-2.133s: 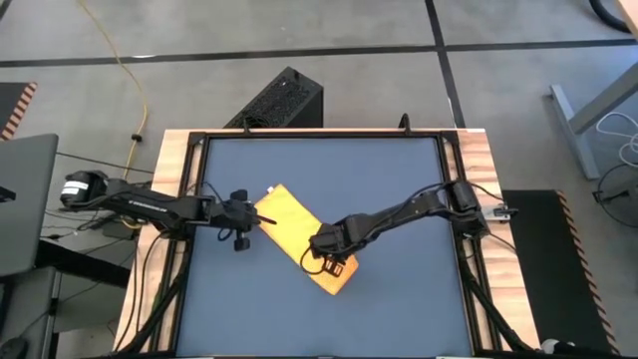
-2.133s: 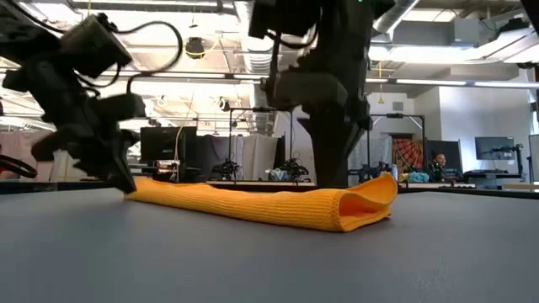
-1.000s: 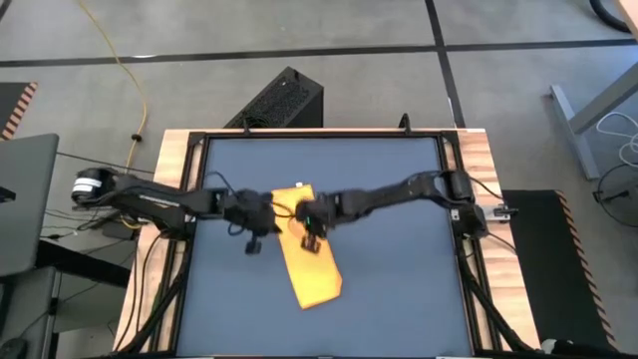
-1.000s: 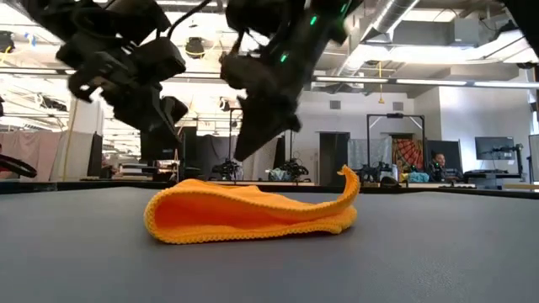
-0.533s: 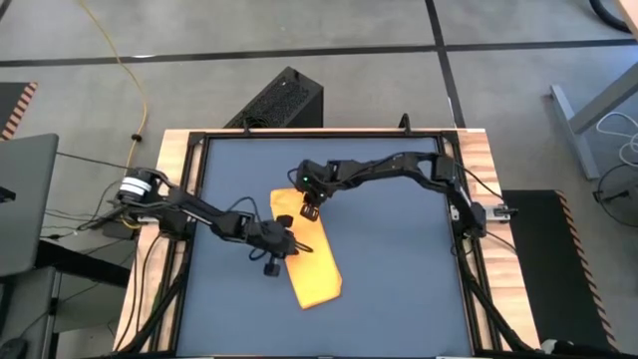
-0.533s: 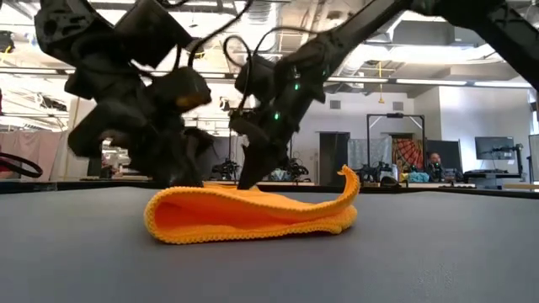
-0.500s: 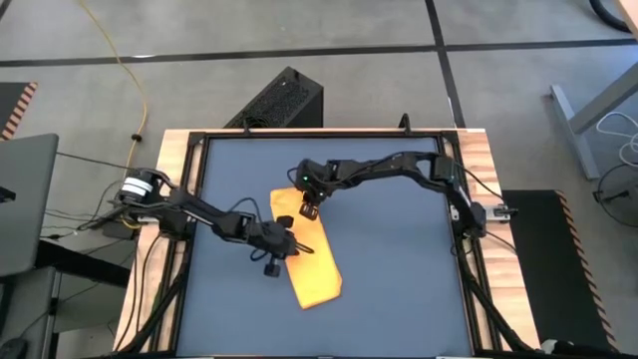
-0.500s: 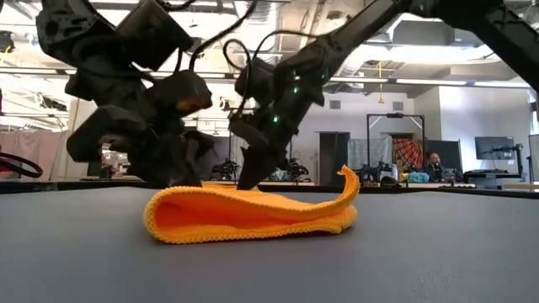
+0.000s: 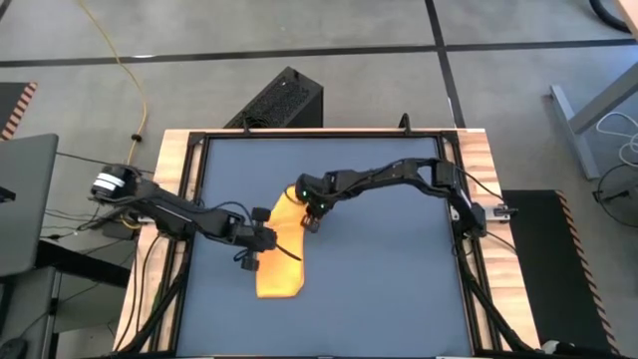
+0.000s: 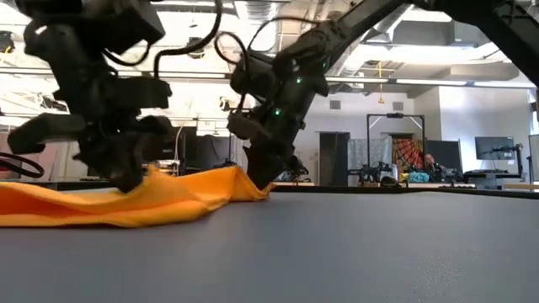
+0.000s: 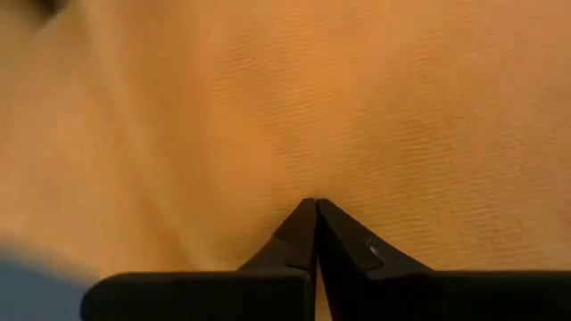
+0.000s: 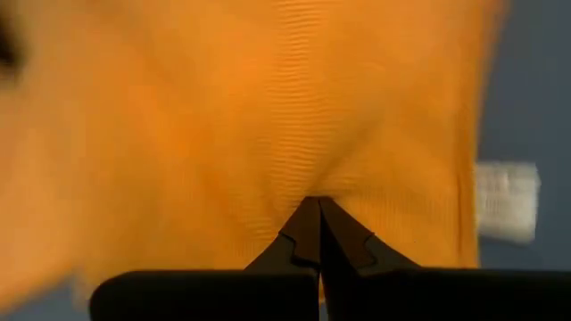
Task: Roll towel
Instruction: Fold the yellow microfiber cloth
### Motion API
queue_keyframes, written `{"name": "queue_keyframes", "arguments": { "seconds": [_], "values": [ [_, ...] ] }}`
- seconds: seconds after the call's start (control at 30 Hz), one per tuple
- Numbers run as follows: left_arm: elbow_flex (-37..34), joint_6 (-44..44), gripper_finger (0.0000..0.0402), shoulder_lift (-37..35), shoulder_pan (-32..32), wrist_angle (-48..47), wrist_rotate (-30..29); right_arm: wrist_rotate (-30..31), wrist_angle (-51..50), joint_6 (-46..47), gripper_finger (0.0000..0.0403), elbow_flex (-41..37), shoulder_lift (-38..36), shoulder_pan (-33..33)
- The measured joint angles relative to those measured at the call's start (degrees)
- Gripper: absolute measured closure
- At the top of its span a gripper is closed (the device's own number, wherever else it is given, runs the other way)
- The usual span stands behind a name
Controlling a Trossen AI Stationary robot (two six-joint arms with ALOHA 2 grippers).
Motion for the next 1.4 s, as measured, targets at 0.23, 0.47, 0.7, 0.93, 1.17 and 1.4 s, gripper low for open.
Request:
{"name": "queue_keyframes", "arguments": {
  "seconds": [0.23, 0.47, 0.7, 0.93, 1.17, 1.4],
  "values": [
    [0.04, 0.60, 0.0401, -11.17, -0.11, -4.19, 0.33, 10.67, 1.75, -2.09, 0.0385, 0.06, -5.84, 1.54],
    [-3.25, -1.73, 0.0401, -12.96, -4.27, 12.99, 12.37, 8.30, 1.63, -2.66, 0.0385, -0.65, -4.62, -1.25],
    [-3.73, -4.12, 0.0401, 0.95, -8.60, 28.06, 13.43, 6.36, 5.65, -1.48, 0.0385, -6.50, -4.39, -0.05],
    [1.52, -5.81, 0.0401, 14.30, -8.56, 28.74, 16.54, 8.05, 8.45, -1.40, 0.0385, -7.19, -2.18, -0.85],
    [5.08, -4.97, 0.0401, 13.54, -8.70, 18.20, 20.33, 12.97, 10.37, -6.40, 0.0385, -7.10, -0.65, -3.59],
    [5.03, -2.06, 0.0401, 3.51, -10.12, 5.45, 20.12, 14.19, 12.44, -9.53, 0.0385, -7.25, -1.15, -7.65]
  ]
}}
